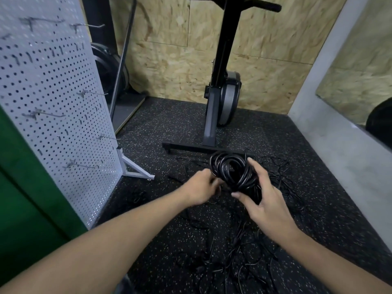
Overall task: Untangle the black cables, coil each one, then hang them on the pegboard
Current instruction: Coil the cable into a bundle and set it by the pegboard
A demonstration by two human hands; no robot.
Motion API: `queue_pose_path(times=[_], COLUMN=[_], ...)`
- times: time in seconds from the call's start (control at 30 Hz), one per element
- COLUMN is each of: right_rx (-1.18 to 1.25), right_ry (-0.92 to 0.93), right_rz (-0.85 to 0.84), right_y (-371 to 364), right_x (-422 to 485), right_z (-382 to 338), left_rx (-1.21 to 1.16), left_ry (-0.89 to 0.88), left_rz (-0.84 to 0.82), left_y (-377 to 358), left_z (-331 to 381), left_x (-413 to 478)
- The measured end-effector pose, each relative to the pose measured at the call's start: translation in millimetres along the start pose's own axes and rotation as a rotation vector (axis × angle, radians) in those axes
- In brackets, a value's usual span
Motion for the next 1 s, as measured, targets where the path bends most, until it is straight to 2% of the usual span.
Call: queue_pose_path(times=[0.07, 0.13, 0.3, 0.4, 0.53, 0.73, 0.9, 1.0], right_rx=[-0.072, -0.188, -0.478, -0.589, -0.614, -0.496, -0.479, -0.485], right_ry=[-0.067, -0.142, -0.304, -0.320, -0.243, -0.241, -0.214, -0.182], right_rz=[0.051, 0.065, -0.024, -0.024, 0.023, -0.037, -0.007, 0.011], right_y=[4.1, 7.4, 8.8, 7.3, 7.2, 5.4, 5.4, 6.6], right_x=[4.3, 7.6, 9.5, 9.7, 14.7, 11.0, 9.9, 10.0], right_z=[7.2, 14.8, 26.8, 24.5, 15.9, 5.2, 3.6, 6.2], left_rx=[0.069, 0.129, 0.124, 0.167, 0.252, 0.119, 0.156, 0.219], left_ry=[-0.017, -0.038, -0.023, -0.085, -0.130, -0.208, -0.320, -0.282], left_rz=[0.042, 0.005, -0.017, -0.017, -0.045, -0.091, 0.097, 0.202], left_y=[-16.4, -33.1, -42.9, -30.0, -0.9, 15.5, 20.3, 21.9], left_z=[12.2, 22.2, 41.1, 56.7, 75.5, 72.4, 59.9, 52.1], left_x=[-3.3, -7.5, -18.7, -22.2, -22.4, -29.8, -19.8, -17.2])
Point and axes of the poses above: each hand's wrist, its own x-axis towards the middle knuckle, its own y-axis out of the back of the hand, z = x × y, the point moved 2 cm from there along x, towards the middle knuckle, and after that the axes turned 5 degrees about -y, right-handed, at the moved point
